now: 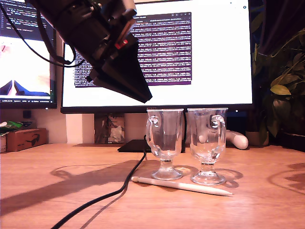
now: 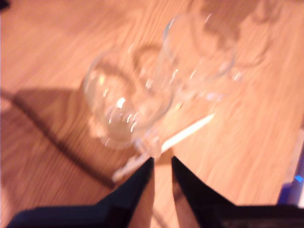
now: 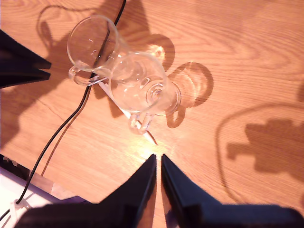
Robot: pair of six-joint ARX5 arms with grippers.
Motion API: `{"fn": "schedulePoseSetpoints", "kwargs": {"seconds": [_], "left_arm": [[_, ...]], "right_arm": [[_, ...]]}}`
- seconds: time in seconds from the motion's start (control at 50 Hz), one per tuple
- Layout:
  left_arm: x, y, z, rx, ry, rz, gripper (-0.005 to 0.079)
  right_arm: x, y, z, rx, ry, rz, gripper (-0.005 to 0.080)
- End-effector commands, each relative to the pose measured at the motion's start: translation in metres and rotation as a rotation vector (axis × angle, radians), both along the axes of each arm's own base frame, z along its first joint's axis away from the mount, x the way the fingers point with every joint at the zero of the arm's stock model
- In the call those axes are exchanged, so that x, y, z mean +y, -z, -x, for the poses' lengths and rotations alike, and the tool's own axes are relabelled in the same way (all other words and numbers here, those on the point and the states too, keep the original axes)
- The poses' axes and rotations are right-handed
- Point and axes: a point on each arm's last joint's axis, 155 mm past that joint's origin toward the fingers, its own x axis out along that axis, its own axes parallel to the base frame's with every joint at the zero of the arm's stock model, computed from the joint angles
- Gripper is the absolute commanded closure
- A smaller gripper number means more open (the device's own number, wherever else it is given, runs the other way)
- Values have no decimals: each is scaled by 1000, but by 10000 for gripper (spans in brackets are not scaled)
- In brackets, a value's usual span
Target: Pick the small glass cups in front of you with each of your hands, and place them behind the white pen
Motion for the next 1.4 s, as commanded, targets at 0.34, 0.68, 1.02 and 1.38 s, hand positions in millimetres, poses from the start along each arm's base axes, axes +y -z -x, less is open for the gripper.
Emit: {"fn": "schedulePoseSetpoints", "kwargs": {"seconds": [0.34, 0.68, 1.02, 1.38], "left_arm": [[65, -21, -32, -51, -179, -26, 761], [138, 7, -46, -99, -401, -35, 761], [206, 7, -52, -262, -683, -14, 761], [242, 5, -49, -402, -833, 21, 761]], "right_arm": [[-23, -17, -36, -205, 30, 128, 763], [-76, 1, -50, -279, 177, 153, 763], [-121, 21, -70, -428, 342, 118, 763], [-137, 53, -79, -553, 397, 93, 763]]}}
